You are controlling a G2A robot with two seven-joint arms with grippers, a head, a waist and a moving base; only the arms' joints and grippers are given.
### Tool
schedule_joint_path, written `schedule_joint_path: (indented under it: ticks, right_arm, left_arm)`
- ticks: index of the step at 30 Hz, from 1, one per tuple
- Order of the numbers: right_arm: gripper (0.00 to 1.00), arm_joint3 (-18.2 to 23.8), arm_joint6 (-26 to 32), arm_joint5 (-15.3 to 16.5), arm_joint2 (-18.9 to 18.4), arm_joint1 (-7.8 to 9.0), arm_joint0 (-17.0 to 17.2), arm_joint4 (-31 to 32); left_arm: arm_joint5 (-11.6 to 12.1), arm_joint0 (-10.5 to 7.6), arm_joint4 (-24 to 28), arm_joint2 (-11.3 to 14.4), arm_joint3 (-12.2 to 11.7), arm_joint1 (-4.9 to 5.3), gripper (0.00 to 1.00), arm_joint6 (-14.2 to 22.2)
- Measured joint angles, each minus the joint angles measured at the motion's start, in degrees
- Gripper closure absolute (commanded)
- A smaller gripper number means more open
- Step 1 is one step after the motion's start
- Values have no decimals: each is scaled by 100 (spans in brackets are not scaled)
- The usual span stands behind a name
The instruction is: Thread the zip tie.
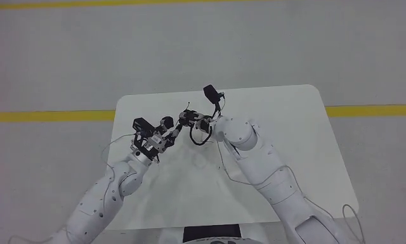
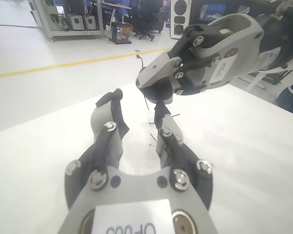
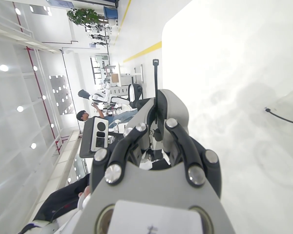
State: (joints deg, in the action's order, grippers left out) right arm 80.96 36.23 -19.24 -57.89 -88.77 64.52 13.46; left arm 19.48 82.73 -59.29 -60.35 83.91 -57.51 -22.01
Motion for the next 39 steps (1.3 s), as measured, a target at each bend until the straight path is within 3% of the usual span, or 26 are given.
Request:
schedule_joint_path:
  ticks: [8,19,29,39]
  right_arm:
    - [100,-36,-22,-25,27,29,-31,23]
    - [100,28,-143,-24,-43,78,-1,-12]
    - [100,-3,-110,-24,-64,116,11,-30]
    - [100,71,-98,-18,-38,144,34,-111]
  left_arm:
    - [0,-58,48,94,-15,19,76,-17]
    - [0,-133,109,201,-44,49,76,-40]
    - [0,-187,163,269,-27,79,88,-73]
    - [0,-252,202,364,-71,105,87,-91]
